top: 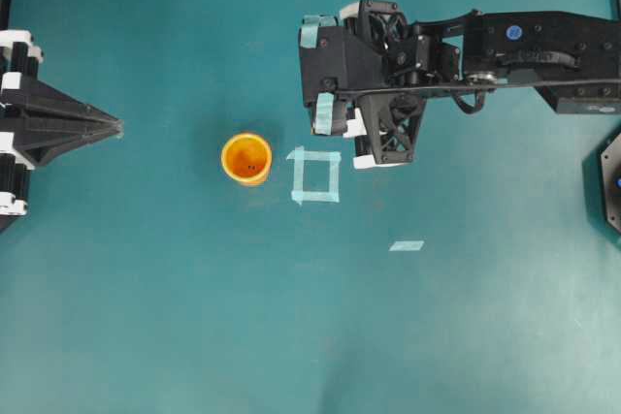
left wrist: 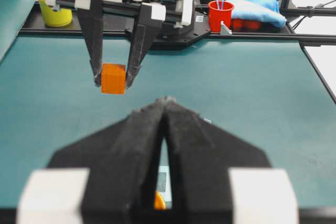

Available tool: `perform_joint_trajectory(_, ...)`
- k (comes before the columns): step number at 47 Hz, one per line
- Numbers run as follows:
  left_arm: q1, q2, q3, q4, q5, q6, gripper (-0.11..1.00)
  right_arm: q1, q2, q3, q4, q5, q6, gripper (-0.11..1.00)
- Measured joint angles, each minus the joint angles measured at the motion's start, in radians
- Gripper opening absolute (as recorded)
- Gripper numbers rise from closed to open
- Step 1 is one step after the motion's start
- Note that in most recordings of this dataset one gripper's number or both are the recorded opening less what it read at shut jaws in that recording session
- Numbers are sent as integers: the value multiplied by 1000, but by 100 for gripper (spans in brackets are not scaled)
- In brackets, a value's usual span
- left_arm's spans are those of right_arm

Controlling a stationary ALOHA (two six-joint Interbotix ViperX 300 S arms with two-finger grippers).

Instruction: Lift the orange block with right arm.

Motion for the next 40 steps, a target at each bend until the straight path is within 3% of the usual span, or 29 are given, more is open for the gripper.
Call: perform_joint_trajectory(40, 0, 0, 0, -2, 0, 0, 0, 0, 0, 0, -2, 2, 2, 41)
